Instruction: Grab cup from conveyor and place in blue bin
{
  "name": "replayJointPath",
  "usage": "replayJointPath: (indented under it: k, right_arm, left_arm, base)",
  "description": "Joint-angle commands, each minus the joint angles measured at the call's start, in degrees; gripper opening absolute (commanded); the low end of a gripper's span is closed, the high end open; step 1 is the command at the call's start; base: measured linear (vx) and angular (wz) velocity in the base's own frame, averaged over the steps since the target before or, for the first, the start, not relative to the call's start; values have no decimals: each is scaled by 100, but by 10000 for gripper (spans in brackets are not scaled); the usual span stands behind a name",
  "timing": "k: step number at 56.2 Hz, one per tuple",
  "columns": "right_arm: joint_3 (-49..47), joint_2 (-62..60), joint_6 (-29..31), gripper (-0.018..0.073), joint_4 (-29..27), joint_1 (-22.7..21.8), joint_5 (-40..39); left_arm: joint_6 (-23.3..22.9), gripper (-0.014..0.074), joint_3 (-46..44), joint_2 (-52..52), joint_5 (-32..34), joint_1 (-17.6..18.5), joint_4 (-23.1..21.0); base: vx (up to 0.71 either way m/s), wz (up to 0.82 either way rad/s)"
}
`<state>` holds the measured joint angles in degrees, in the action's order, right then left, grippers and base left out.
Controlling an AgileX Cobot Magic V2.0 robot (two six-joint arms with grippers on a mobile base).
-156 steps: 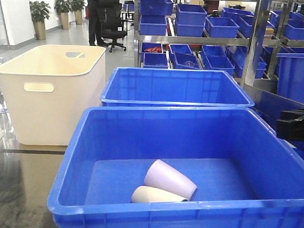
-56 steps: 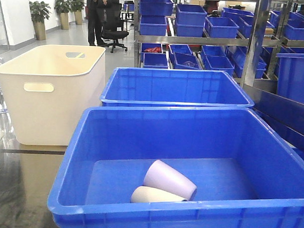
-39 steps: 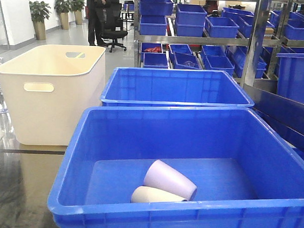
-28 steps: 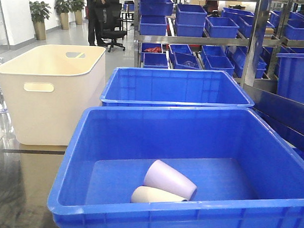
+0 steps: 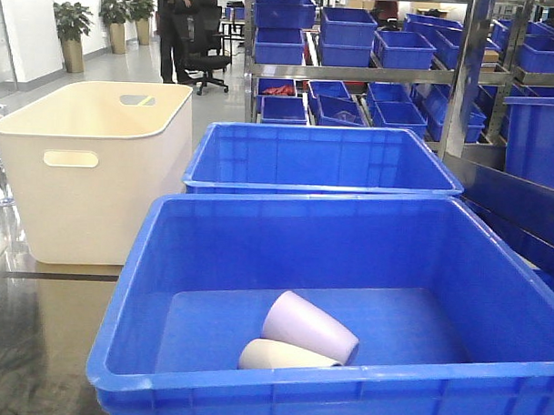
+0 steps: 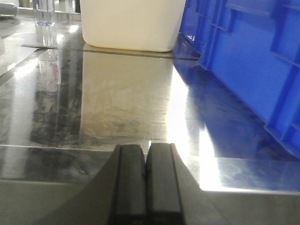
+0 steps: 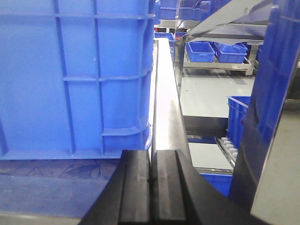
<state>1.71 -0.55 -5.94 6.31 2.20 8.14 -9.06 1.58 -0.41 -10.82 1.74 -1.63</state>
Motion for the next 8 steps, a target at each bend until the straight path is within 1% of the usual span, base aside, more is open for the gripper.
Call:
replayJointPath:
  k: [1,8]
  right_arm:
    - [109,-70,8,-9,74,-19,-526]
    - [109,-70,8,-9,74,-19,-526]
  left_arm:
    - [-36,-6,68,-24,452,-23,-1]
    - [-36,-6,68,-24,452,-23,-1]
  base:
    - [0,0]
    - [0,0]
